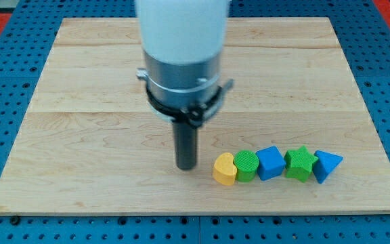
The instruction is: Push the red circle towards the bottom side of the board
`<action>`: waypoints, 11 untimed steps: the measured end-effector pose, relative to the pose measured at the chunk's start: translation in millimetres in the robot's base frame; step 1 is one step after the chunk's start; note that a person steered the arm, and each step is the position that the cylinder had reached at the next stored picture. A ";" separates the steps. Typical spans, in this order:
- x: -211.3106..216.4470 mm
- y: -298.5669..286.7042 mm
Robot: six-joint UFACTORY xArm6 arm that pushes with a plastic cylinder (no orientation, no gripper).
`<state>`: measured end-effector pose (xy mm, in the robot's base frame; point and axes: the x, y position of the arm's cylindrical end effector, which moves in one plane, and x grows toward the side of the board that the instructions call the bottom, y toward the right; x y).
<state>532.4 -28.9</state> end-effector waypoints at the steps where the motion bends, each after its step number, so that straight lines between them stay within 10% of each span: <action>1: -40.3 9.0; 3: -81.5 137.2; 5: -191.6 118.6; 11: -110.1 -52.0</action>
<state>422.3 -80.9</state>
